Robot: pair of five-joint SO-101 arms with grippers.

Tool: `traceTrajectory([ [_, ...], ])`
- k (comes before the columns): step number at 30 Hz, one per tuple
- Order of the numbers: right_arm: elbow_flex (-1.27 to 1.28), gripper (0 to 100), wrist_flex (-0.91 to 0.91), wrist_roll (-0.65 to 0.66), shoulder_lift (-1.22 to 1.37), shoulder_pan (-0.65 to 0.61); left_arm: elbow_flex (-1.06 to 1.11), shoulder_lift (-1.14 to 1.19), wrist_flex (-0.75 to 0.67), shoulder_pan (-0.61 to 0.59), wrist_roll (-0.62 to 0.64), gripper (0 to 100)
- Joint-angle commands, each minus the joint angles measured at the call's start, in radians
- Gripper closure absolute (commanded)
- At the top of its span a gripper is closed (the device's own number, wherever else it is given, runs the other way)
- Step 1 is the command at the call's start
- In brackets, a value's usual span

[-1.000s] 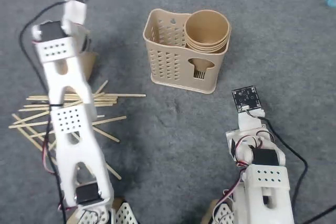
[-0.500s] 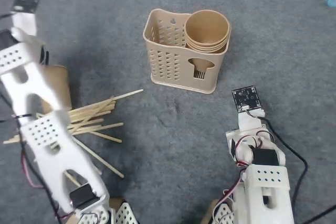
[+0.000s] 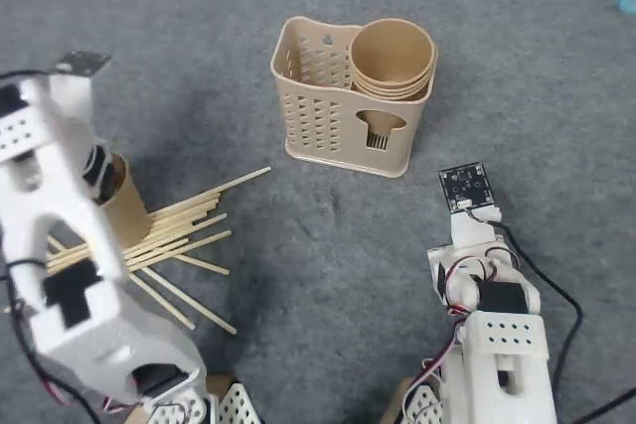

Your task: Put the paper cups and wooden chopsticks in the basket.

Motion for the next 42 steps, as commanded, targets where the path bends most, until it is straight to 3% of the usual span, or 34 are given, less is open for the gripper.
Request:
traceTrajectory([
  [1,-0.011,99.1,0.004,0.017,-0.024,-0.002,0.070,-0.107,0.034,-0.017,-0.011,91],
  [8,-0.008,99.1,0.004,0.017,-0.027,-0.002,0.147,-0.199,0.034,-0.014,-0.041,91],
  [15,-0.008,99.1,0.004,0.017,-0.027,-0.002,0.151,-0.368,0.034,-0.009,-0.040,77],
  [29,-0.006,99.1,0.004,0.054,-0.027,-0.004,0.346,-0.575,0.025,0.114,-0.046,77],
  [36,-0.006,99.1,0.005,0.058,-0.027,-0.004,0.456,-0.575,-0.178,0.117,-0.043,77],
  [42,-0.006,99.1,0.005,0.058,-0.027,-0.004,0.507,-0.577,-0.212,0.121,-0.040,78],
])
